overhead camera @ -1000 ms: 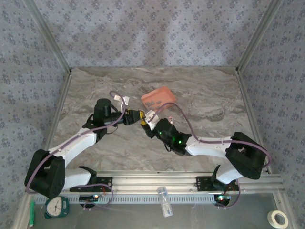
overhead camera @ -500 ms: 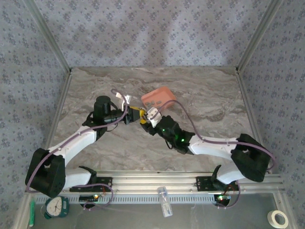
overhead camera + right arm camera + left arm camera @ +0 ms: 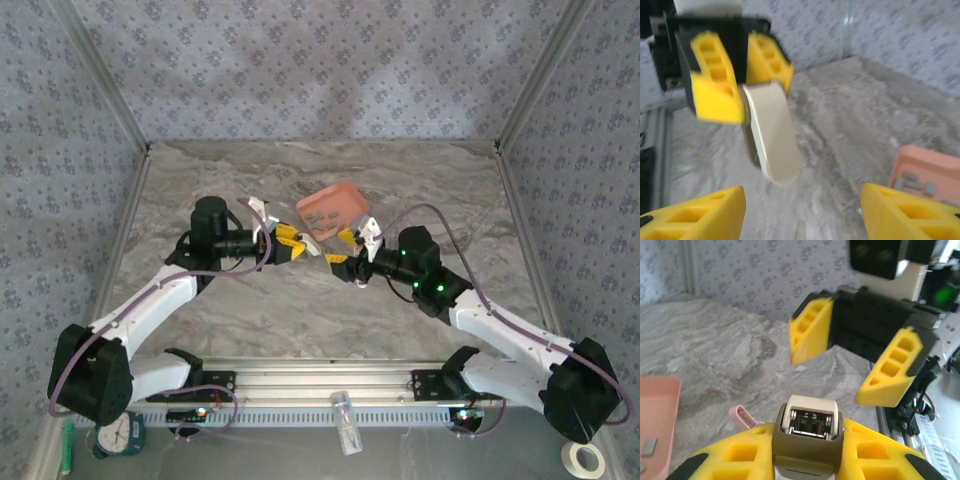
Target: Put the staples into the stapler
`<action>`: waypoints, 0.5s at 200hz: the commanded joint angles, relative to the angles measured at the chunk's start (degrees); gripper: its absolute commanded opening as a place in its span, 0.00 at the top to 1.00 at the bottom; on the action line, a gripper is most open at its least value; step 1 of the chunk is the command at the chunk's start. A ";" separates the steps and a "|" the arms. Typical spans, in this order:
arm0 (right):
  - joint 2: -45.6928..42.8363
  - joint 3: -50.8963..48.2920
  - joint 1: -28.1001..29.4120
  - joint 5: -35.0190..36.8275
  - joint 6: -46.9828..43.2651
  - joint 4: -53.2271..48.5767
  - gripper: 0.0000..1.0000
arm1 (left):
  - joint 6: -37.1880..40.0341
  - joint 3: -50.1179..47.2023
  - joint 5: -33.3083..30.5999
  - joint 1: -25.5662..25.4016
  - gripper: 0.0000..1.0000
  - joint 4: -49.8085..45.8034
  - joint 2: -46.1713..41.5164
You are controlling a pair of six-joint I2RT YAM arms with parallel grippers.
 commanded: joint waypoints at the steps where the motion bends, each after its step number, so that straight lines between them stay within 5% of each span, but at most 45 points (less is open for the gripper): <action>1: 1.61 4.57 -2.32 -13.08 -1.93 -6.09 0.36 | 8.33 2.85 6.45 -0.84 1.00 -3.52 -1.43; 100: 11.62 11.96 -1.79 -24.96 -3.34 -3.90 0.44 | 7.43 4.78 8.18 -2.00 1.00 -4.60 0.48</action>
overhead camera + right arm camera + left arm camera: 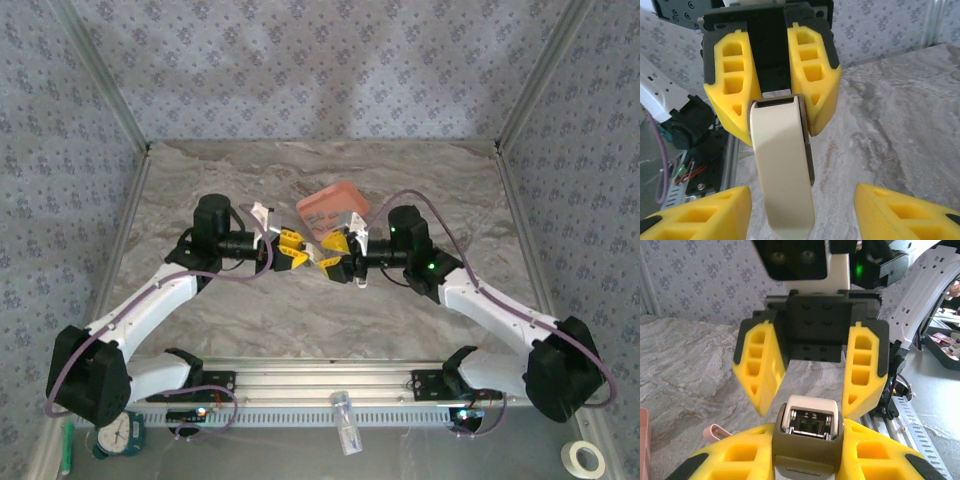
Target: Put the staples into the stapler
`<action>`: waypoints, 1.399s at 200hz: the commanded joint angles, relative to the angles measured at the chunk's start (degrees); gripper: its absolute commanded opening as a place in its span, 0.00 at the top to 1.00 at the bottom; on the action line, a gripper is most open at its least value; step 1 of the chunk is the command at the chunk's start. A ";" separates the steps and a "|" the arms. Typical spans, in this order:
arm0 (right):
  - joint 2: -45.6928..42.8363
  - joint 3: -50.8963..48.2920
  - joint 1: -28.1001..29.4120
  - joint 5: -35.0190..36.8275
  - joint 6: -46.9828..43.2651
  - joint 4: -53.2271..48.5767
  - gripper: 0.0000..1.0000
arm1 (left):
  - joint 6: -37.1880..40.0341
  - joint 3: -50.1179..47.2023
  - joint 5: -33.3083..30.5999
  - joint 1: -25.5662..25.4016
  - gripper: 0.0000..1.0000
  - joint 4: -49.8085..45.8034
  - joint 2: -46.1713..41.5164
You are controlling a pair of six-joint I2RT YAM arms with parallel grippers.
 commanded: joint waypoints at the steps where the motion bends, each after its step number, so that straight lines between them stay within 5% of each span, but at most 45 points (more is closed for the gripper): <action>1: 2.37 3.34 0.57 -5.16 -0.74 0.69 0.44 | -0.23 2.83 2.47 -0.45 1.00 -0.06 0.73; 56: 2.45 3.16 0.08 -5.34 -0.45 0.83 0.77 | -0.48 3.11 0.39 -0.67 0.97 -1.40 0.44; 65: 1.96 2.62 -0.06 -5.12 0.00 0.97 0.79 | -0.56 2.98 -1.29 -0.63 0.88 -1.62 0.08; 89: 0.64 0.41 -0.54 -0.71 5.02 3.43 0.79 | -0.85 1.39 -10.43 -0.97 0.45 -0.64 -1.22; 126: 2.06 0.41 -3.41 6.58 27.22 2.58 0.85 | 2.39 -5.04 -29.84 -5.02 0.32 3.86 -4.90; 190: 6.46 2.72 -4.34 -0.02 43.79 1.41 1.00 | -0.63 -9.01 -34.08 -8.88 0.30 10.45 -1.06; 280: 8.17 3.21 -4.10 -2.88 48.28 4.46 1.00 | -3.86 -9.13 -34.37 -9.64 0.30 15.61 1.60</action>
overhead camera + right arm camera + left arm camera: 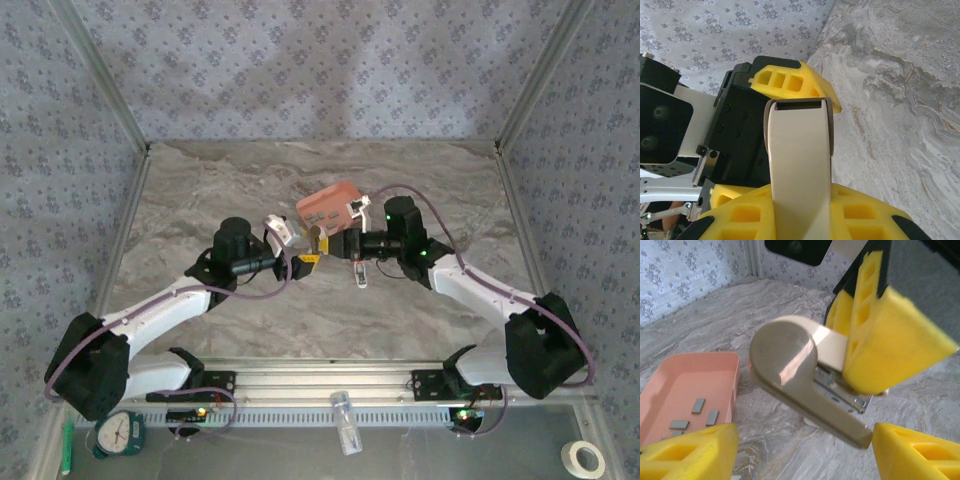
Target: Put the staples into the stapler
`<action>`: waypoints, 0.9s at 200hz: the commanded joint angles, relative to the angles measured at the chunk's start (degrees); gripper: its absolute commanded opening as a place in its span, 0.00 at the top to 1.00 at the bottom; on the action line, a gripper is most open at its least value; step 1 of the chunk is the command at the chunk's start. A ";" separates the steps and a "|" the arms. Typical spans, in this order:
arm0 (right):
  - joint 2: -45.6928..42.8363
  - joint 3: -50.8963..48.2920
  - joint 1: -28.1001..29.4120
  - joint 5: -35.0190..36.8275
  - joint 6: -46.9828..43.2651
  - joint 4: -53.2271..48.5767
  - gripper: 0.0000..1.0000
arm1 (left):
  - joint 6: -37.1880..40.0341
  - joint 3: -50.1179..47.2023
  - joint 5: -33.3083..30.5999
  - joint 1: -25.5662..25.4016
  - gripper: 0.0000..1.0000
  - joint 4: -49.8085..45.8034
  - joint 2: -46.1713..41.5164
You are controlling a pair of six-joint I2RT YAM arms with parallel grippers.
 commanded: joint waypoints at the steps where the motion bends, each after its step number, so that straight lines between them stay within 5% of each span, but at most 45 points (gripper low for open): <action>1: 0.81 1.69 0.31 -2.30 2.51 2.71 1.00 | -0.49 0.21 -0.48 -0.39 0.31 2.18 -0.07; 62: -0.59 0.03 0.02 -3.49 2.33 1.29 1.00 | 3.40 -0.11 -6.61 1.68 0.41 -4.44 -3.74; 180: -0.95 0.80 1.86 -5.81 -3.69 -14.47 1.00 | 7.56 5.31 -11.69 9.05 0.35 -8.46 -2.20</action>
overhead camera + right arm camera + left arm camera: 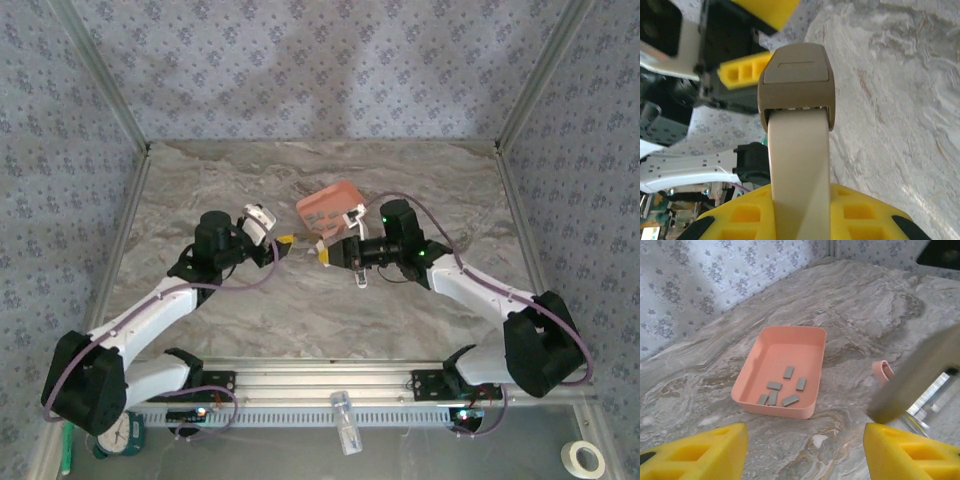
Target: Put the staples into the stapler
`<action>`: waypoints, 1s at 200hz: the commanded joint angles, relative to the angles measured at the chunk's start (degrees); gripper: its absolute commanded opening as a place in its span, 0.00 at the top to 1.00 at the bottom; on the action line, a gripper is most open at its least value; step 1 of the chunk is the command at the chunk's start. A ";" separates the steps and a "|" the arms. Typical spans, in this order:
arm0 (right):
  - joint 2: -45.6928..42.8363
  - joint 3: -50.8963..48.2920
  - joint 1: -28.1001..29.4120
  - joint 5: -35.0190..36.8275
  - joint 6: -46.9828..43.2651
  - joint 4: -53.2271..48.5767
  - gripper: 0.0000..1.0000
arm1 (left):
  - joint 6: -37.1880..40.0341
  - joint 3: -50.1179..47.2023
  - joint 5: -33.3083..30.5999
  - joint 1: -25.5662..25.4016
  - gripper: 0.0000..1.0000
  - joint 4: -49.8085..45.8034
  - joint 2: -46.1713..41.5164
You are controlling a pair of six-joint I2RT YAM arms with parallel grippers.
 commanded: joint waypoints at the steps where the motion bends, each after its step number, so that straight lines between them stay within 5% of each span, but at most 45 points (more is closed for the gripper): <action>1: -1.19 0.85 1.06 -0.95 -3.24 -6.86 1.00 | 1.38 4.01 -1.57 0.64 0.35 -0.35 1.74; 43: -1.59 0.42 -0.40 6.23 -0.18 -9.42 1.00 | 1.62 4.66 1.07 0.63 0.31 -2.46 1.41; 123: 0.54 1.18 -0.87 3.61 -0.45 -8.05 1.00 | 9.58 5.46 15.86 -0.84 0.28 -13.82 1.21; 200: 0.43 2.71 2.03 1.61 -3.90 -11.21 1.00 | 14.96 10.56 15.74 -5.61 0.30 -14.88 8.53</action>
